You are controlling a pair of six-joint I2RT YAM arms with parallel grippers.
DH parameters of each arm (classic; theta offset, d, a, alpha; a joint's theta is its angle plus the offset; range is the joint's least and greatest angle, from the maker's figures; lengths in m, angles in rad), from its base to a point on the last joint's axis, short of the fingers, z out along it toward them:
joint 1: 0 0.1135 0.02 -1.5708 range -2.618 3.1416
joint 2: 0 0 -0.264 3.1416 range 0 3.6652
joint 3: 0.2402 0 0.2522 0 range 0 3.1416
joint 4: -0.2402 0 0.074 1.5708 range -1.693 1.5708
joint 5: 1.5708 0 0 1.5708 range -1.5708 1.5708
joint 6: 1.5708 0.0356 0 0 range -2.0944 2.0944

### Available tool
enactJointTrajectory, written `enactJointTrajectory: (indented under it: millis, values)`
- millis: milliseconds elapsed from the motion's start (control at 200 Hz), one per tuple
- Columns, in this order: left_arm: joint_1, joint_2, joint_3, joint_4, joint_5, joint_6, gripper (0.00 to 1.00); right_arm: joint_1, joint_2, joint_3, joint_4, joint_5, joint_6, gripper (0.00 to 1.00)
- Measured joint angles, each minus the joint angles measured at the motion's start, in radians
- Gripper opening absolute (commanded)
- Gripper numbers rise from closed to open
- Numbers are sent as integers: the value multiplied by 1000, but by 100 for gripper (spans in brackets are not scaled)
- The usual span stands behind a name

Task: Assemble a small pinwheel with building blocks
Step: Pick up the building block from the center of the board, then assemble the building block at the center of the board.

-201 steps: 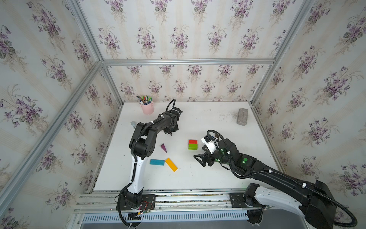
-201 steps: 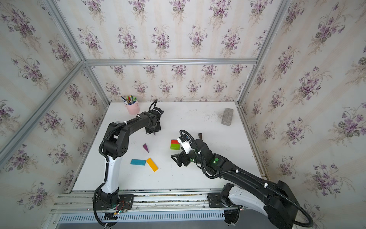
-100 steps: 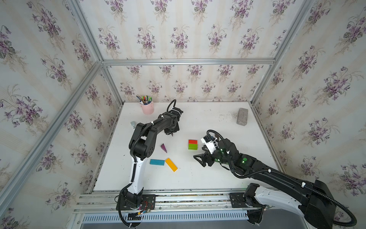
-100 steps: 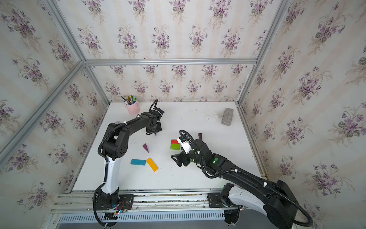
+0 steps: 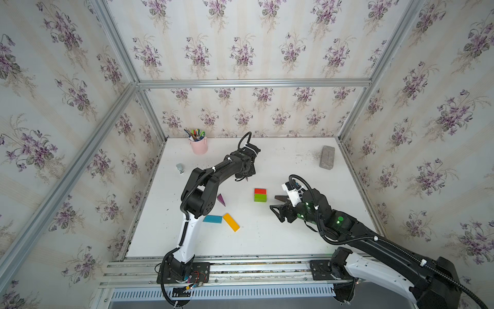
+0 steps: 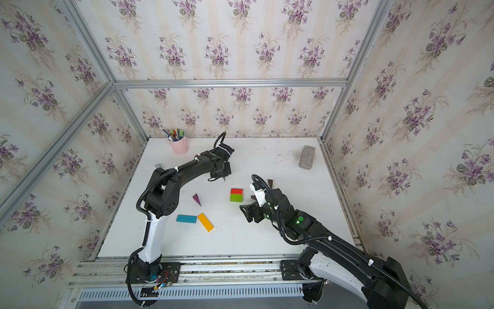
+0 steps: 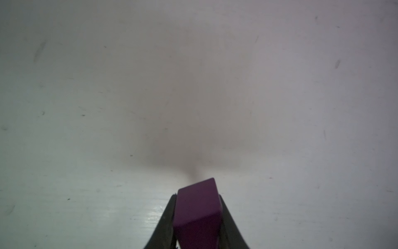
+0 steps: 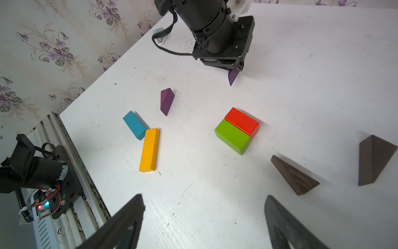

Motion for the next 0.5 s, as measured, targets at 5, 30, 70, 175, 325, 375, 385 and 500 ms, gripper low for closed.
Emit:
enactJointTrajectory:
  millis: [5,30,70,175,325,375,385,500]
  values:
    - [-2,2,2,0,1,0,16,0,-2,-2,-2,0,1,88]
    - [-8,6,8,2,3,-3,16,0,-9,-5,-8,-2,8,88]
    - [-19,14,18,5,6,-5,16,0,-19,-12,-14,-3,15,88]
    - [-43,32,32,10,14,-13,16,0,-50,-27,-21,-1,22,88]
    - [-58,47,38,11,18,-18,16,0,-79,-37,-27,0,30,88]
    - [-61,49,38,11,18,-18,16,0,-81,-38,-28,0,34,88]
    - [-63,49,38,11,18,-18,16,0,-80,-38,-28,0,36,88]
    - [-65,50,37,11,15,-18,16,0,-79,-38,-28,0,37,88]
